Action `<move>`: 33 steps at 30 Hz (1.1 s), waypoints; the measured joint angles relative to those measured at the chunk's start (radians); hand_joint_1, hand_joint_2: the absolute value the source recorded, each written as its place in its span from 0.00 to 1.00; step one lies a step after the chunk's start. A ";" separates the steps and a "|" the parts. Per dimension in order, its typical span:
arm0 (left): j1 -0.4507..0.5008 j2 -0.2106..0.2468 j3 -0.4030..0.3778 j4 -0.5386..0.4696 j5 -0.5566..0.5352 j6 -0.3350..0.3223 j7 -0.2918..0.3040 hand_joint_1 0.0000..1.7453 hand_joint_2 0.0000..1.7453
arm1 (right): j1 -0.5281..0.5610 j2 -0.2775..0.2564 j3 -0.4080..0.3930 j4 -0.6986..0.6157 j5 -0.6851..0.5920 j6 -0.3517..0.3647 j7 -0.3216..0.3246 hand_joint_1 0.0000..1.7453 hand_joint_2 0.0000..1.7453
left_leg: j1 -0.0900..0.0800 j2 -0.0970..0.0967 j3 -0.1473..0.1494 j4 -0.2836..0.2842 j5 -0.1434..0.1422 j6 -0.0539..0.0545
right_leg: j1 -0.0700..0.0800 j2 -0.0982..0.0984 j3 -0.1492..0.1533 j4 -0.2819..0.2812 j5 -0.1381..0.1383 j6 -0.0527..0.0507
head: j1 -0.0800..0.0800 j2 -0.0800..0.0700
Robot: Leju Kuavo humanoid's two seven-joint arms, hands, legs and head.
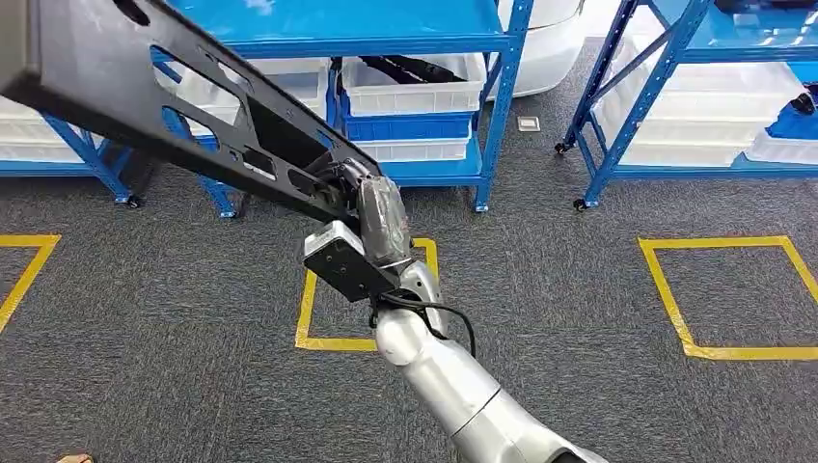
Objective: Take the parts from the cabinet and place them on the table.
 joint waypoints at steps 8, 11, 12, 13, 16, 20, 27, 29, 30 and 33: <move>-0.001 0.000 0.029 0.000 0.015 0.153 0.043 0.00 1.00 | -0.092 0.006 0.139 0.053 -0.213 -0.069 0.009 1.00 1.00 | 0.001 0.000 0.000 0.000 0.001 -0.001 | 0.001 0.000 -0.001 0.000 0.000 0.000 | 0.000 0.000; -0.001 -0.015 0.036 0.000 0.006 0.297 0.029 0.00 1.00 | -0.132 0.006 0.200 0.076 -0.305 -0.076 0.007 1.00 1.00 | 0.000 0.000 -0.001 0.000 0.001 -0.001 | 0.001 0.000 -0.001 0.000 0.000 0.000 | 0.000 0.000; 0.000 -0.024 0.039 0.000 0.007 0.328 0.015 0.00 1.00 | -0.144 0.006 0.222 0.084 -0.338 -0.079 0.003 1.00 1.00 | 0.000 0.000 -0.001 0.000 0.001 -0.001 | 0.001 0.000 -0.001 0.000 0.000 0.000 | 0.000 0.000; 0.000 -0.030 0.045 0.000 0.008 0.348 0.004 0.00 1.00 | -0.158 0.006 0.250 0.093 -0.372 -0.082 0.000 1.00 1.00 | 0.000 0.000 -0.001 0.000 0.001 -0.001 | 0.001 0.000 -0.001 0.000 0.000 0.000 | 0.000 0.000; 0.000 -0.048 0.053 0.001 0.015 0.375 -0.001 0.00 1.00 | -0.191 0.006 0.331 0.112 -0.435 -0.094 -0.002 1.00 1.00 | 0.000 0.000 -0.001 0.000 0.001 -0.001 | 0.001 0.000 -0.001 0.000 0.000 0.000 | 0.000 0.000; 0.000 -0.060 0.059 0.002 0.015 0.382 -0.001 0.00 1.00 | -0.207 0.006 0.383 0.127 -0.448 -0.095 -0.002 1.00 1.00 | 0.000 0.000 -0.001 0.000 0.001 -0.001 | 0.000 0.000 -0.001 0.000 0.000 0.000 | 0.000 0.000; 0.000 -0.066 0.069 0.002 0.015 0.388 0.002 0.00 1.00 | -0.228 0.006 0.419 0.143 -0.469 -0.102 -0.004 1.00 1.00 | 0.000 0.000 -0.001 0.000 0.001 -0.001 | 0.000 0.000 -0.001 0.000 0.000 0.000 | 0.000 0.000; 0.000 -0.069 0.069 0.002 0.016 0.399 0.005 0.00 1.00 | -0.233 0.005 0.424 0.151 -0.489 -0.109 -0.016 1.00 1.00 | 0.000 0.000 -0.001 0.000 0.001 -0.001 | 0.000 0.000 -0.001 0.000 0.000 0.000 | 0.000 0.000; 0.000 -0.075 0.070 0.002 0.020 0.409 0.004 0.00 1.00 | -0.236 0.005 0.426 0.156 -0.498 -0.110 -0.024 1.00 1.00 | 0.000 0.000 -0.001 0.000 0.001 -0.001 | 0.000 0.000 -0.001 0.000 0.000 0.000 | 0.000 0.000; -0.001 -0.088 0.079 0.002 0.034 0.422 -0.005 0.00 1.00 | -0.244 0.004 0.429 0.172 -0.500 -0.105 -0.054 1.00 1.00 | -0.001 0.000 -0.003 0.005 0.000 0.002 | -0.005 0.000 -0.001 -0.001 0.002 0.003 | 0.000 0.000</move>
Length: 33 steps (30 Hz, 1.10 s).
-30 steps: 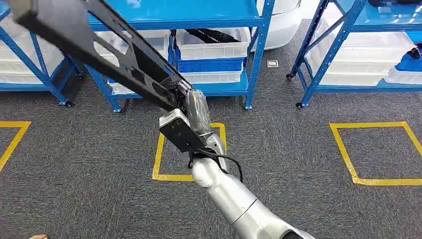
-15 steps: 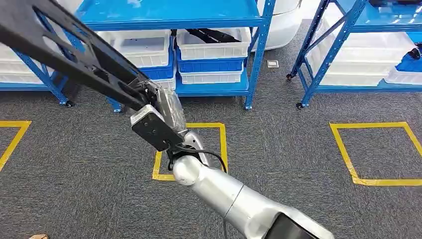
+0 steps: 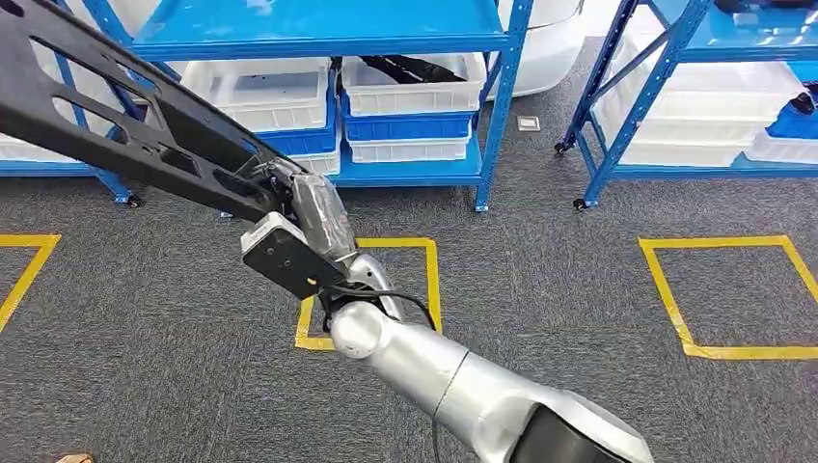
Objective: Take the parts from the cabinet and place them on the table.
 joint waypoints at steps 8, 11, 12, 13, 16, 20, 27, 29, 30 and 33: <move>-0.001 -0.002 0.014 0.000 0.008 -0.060 0.005 0.00 1.00 | 0.024 0.003 -0.076 0.016 0.182 0.040 -0.014 1.00 1.00 | -0.005 0.000 -0.001 -0.008 0.003 0.022 | 0.001 -0.001 0.004 -0.013 0.009 0.015 | -0.002 0.000; -0.003 -0.001 0.014 0.000 0.002 -0.090 0.007 0.00 1.00 | 0.039 0.000 -0.129 0.014 0.236 0.049 -0.007 1.00 1.00 | 0.005 0.002 0.013 -0.046 0.028 0.041 | -0.003 0.000 -0.050 0.094 -0.062 0.008 | 0.005 0.000; -0.004 0.001 0.014 0.000 -0.002 -0.099 0.007 0.00 1.00 | 0.048 -0.003 -0.145 0.014 0.248 0.049 -0.004 1.00 1.00 | 0.005 0.002 0.009 -0.046 0.030 0.038 | -0.007 0.000 -0.086 0.177 -0.099 0.007 | 0.006 0.000; -0.004 0.002 0.014 0.000 -0.007 -0.103 0.008 0.00 1.00 | 0.060 -0.006 -0.156 0.014 0.256 0.049 -0.002 1.00 1.00 | 0.005 0.002 0.005 -0.046 0.032 0.036 | -0.012 0.000 -0.119 0.251 -0.127 0.010 | 0.006 0.000; -0.006 0.003 0.014 0.000 -0.013 -0.079 0.050 0.00 1.00 | 0.090 -0.011 -0.185 0.014 0.285 0.052 0.011 1.00 1.00 | 0.011 0.000 -0.008 -0.043 0.043 0.019 | -0.029 -0.001 -0.094 0.228 -0.111 0.042 | 0.006 0.000; -0.015 0.000 0.014 0.001 -0.028 -0.064 0.057 0.00 1.00 | 0.098 -0.004 -0.227 0.010 0.317 0.071 0.006 1.00 1.00 | 0.016 0.000 -0.038 -0.008 0.040 -0.018 | -0.036 0.001 0.015 0.020 -0.047 0.052 | 0.011 0.000; -0.016 0.000 0.013 0.001 -0.030 -0.066 0.064 0.00 1.00 | 0.111 0.000 -0.269 0.000 0.335 0.083 0.007 1.00 1.00 | 0.024 0.001 -0.040 -0.017 0.060 0.076 | -0.028 0.002 0.012 0.024 -0.027 0.020 | 0.004 0.000; -0.016 0.001 0.013 0.001 -0.030 -0.066 0.070 0.00 1.00 | 0.113 0.000 -0.274 0.000 0.337 0.084 0.007 1.00 1.00 | 0.024 0.001 -0.040 -0.017 0.067 0.088 | -0.024 0.002 0.011 0.024 -0.026 0.017 | 0.005 0.000; -0.016 0.001 0.013 0.001 -0.031 -0.066 0.071 0.00 1.00 | 0.113 0.000 -0.276 -0.001 0.339 0.085 0.007 1.00 1.00 | 0.025 0.001 -0.040 -0.017 0.067 0.088 | -0.022 0.002 0.011 0.024 -0.026 0.016 | 0.005 0.000; -0.016 0.002 0.013 0.001 -0.031 -0.066 0.072 0.00 1.00 | 0.118 0.000 -0.283 -0.002 0.345 0.086 0.008 1.00 1.00 | 0.026 0.001 -0.040 -0.019 0.070 0.083 | -0.018 0.002 0.010 0.025 -0.026 0.016 | 0.005 0.000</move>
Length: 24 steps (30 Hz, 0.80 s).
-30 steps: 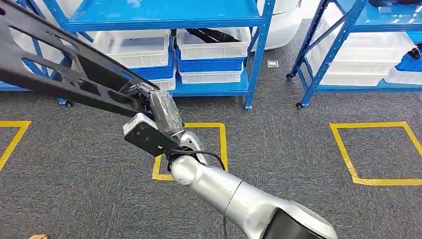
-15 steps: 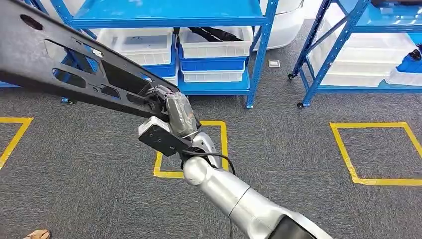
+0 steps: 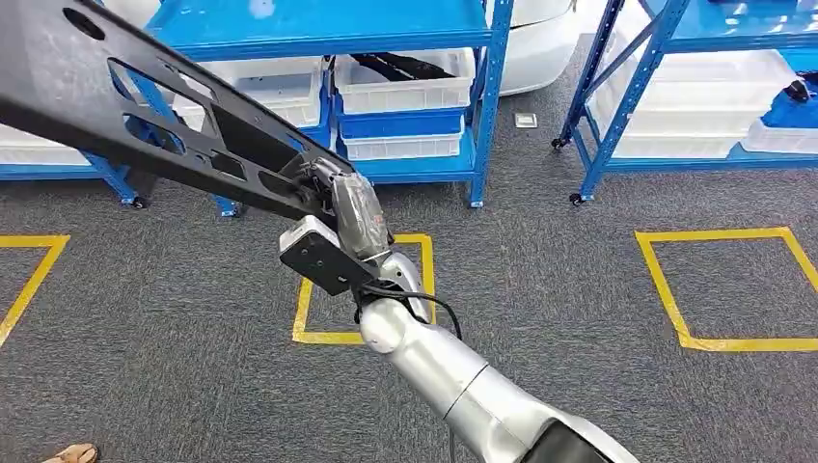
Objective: Take the parts from the cabinet and place them on the table.
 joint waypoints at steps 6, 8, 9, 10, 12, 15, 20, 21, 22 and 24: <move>0.000 0.000 0.000 0.000 0.002 -0.013 -0.003 0.00 1.00 | 0.005 0.000 -0.010 -0.006 0.022 0.000 0.009 1.00 1.00 | 0.006 0.002 0.001 -0.011 -0.001 -0.093 | 0.006 0.000 -0.007 0.001 -0.001 -0.001 | 0.000 0.000; 0.000 0.000 0.000 0.000 0.003 -0.019 -0.005 0.00 1.00 | 0.005 0.000 -0.011 -0.009 0.027 0.000 0.012 1.00 1.00 | 0.009 0.002 0.000 -0.015 -0.001 -0.145 | 0.006 -0.001 -0.012 0.001 -0.001 -0.001 | 0.000 0.000; 0.000 0.000 0.000 0.000 0.003 -0.021 -0.006 0.00 1.00 | 0.006 0.000 -0.012 -0.010 0.029 0.000 0.014 1.00 1.00 | 0.009 0.001 -0.001 -0.015 -0.001 -0.144 | 0.006 -0.001 -0.012 0.001 -0.001 -0.001 | 0.001 0.000; 0.000 0.000 0.000 0.000 0.003 -0.021 -0.006 0.00 1.00 | 0.006 0.000 -0.014 -0.011 0.030 -0.001 0.016 1.00 1.00 | 0.008 0.001 -0.002 -0.014 -0.001 -0.144 | 0.006 -0.001 -0.013 0.001 -0.001 -0.001 | 0.001 0.000; 0.000 0.000 0.000 0.000 0.003 -0.023 -0.006 0.00 1.00 | 0.006 0.000 -0.016 -0.015 0.030 -0.001 0.016 1.00 1.00 | 0.004 0.001 -0.005 -0.012 -0.002 -0.143 | 0.003 -0.001 -0.014 0.001 -0.001 -0.001 | 0.001 0.000; 0.000 0.000 0.000 0.000 0.003 -0.030 -0.010 0.00 1.00 | 0.007 0.000 -0.018 -0.016 0.039 -0.001 0.019 1.00 1.00 | 0.000 0.000 -0.008 -0.010 -0.002 -0.141 | -0.001 -0.002 -0.015 0.001 0.000 0.001 | 0.001 0.000; -0.001 0.005 0.000 -0.001 0.003 -0.035 -0.015 0.00 1.00 | 0.013 0.003 -0.024 -0.023 0.065 -0.003 0.025 1.00 1.00 | -0.001 0.001 -0.013 0.002 -0.005 -0.128 | -0.023 -0.005 -0.008 -0.012 0.009 0.023 | 0.000 0.000; -0.001 0.005 0.000 -0.002 0.003 -0.036 -0.016 0.00 1.00 | 0.015 0.006 -0.026 -0.031 0.068 -0.004 0.027 1.00 1.00 | -0.009 0.001 0.007 -0.028 -0.002 -0.112 | -0.023 -0.004 0.009 -0.038 0.016 0.032 | -0.011 0.000; 0.001 0.004 0.000 -0.001 0.003 -0.036 -0.016 0.00 1.00 | 0.019 0.004 -0.027 -0.039 0.071 -0.004 0.027 1.00 1.00 | 0.009 0.001 0.046 -0.097 0.026 -0.082 | -0.002 -0.007 0.018 -0.044 0.019 0.032 | -0.011 0.000; -0.004 0.000 0.000 -0.001 0.003 -0.036 -0.016 0.00 1.00 | 0.014 -0.002 -0.029 -0.040 0.077 -0.004 0.027 1.00 1.00 | 0.005 0.001 0.073 -0.138 0.050 -0.061 | -0.004 -0.003 -0.017 0.038 -0.035 0.010 | -0.006 0.000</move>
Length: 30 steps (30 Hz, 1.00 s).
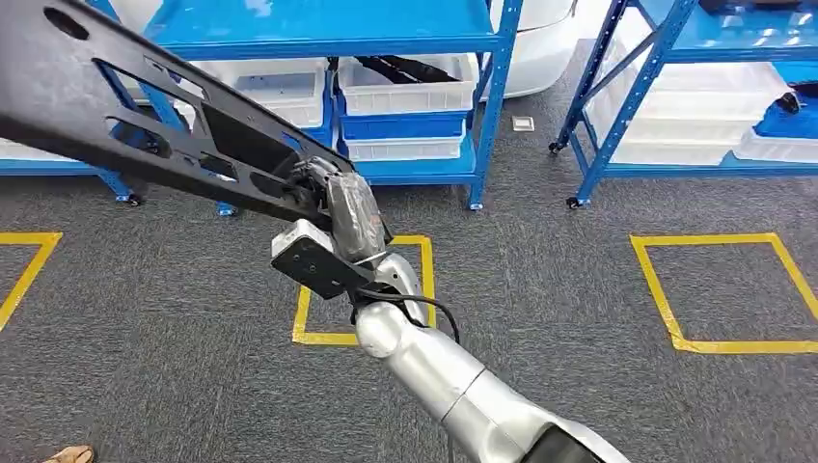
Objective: Take the parts from the cabinet and place them on the table.
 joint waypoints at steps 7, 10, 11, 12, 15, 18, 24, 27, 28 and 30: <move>-0.005 -0.003 0.000 0.004 -0.001 0.000 0.004 0.00 1.00 | 0.018 -0.010 -0.005 -0.001 0.001 0.000 0.003 1.00 1.00 | 0.026 -0.011 -0.078 0.068 0.000 -0.051 | -0.031 -0.001 0.032 -0.054 0.000 0.049 | 0.005 0.000; -0.005 0.004 0.000 0.002 -0.001 0.000 0.004 0.00 1.00 | 0.024 -0.004 -0.006 -0.002 0.001 0.000 0.003 1.00 1.00 | 0.019 -0.011 -0.103 0.120 -0.025 -0.087 | -0.026 0.004 -0.001 0.003 -0.003 0.012 | 0.012 0.000; -0.004 0.004 0.000 0.002 -0.001 0.001 0.004 0.00 1.00 | 0.024 -0.002 -0.007 -0.003 0.002 0.000 0.003 1.00 1.00 | 0.024 -0.008 -0.098 0.120 -0.026 -0.088 | -0.024 0.004 -0.005 0.010 -0.002 0.001 | -0.003 0.000; -0.002 0.005 0.000 0.002 -0.001 0.001 0.004 0.00 1.00 | 0.023 0.000 -0.007 -0.004 0.001 0.000 0.003 1.00 1.00 | 0.030 -0.007 -0.098 0.120 -0.025 -0.090 | -0.026 0.005 -0.002 0.016 0.002 -0.008 | -0.004 0.000; -0.002 0.005 0.000 0.004 -0.001 0.002 0.004 0.00 1.00 | 0.024 0.004 -0.007 -0.005 0.002 0.000 0.003 1.00 1.00 | 0.024 0.002 -0.144 0.245 -0.132 -0.072 | -0.009 0.001 -0.011 0.013 0.017 -0.027 | -0.013 0.000; -0.001 0.005 0.000 0.005 -0.001 0.003 0.004 0.00 1.00 | 0.027 0.003 -0.008 -0.004 0.001 0.000 0.003 1.00 1.00 | -0.001 0.002 -0.234 0.503 -0.259 -0.047 | 0.019 -0.001 -0.026 0.013 0.025 -0.037 | -0.012 0.000; 0.000 0.017 0.000 0.001 -0.002 0.003 0.004 0.00 1.00 | 0.028 0.001 -0.008 -0.011 0.003 0.000 0.003 1.00 1.00 | -0.099 -0.005 -0.054 0.267 -0.200 0.139 | 0.078 -0.003 -0.021 -0.001 0.039 -0.040 | 0.034 0.000; -0.003 0.024 0.000 -0.002 -0.002 0.004 0.002 0.00 1.00 | 0.025 0.005 -0.008 -0.011 0.002 0.000 0.003 1.00 1.00 | -0.125 -0.009 -0.025 0.209 -0.177 0.124 | 0.031 -0.004 -0.008 -0.027 0.048 -0.014 | 0.009 0.000; -0.002 0.016 0.000 -0.001 -0.001 0.004 0.002 0.00 1.00 | 0.026 0.007 -0.008 -0.017 0.002 0.000 0.003 1.00 1.00 | -0.117 -0.009 0.012 0.149 -0.154 0.139 | 0.048 -0.006 0.007 -0.055 0.056 -0.014 | 0.003 0.000; -0.004 0.015 0.000 -0.001 -0.001 0.005 0.002 0.00 1.00 | 0.019 0.001 -0.010 -0.016 0.002 0.000 0.002 1.00 1.00 | -0.094 -0.007 0.048 0.072 -0.112 0.154 | 0.048 0.003 -0.016 -0.004 0.029 -0.018 | 0.005 0.000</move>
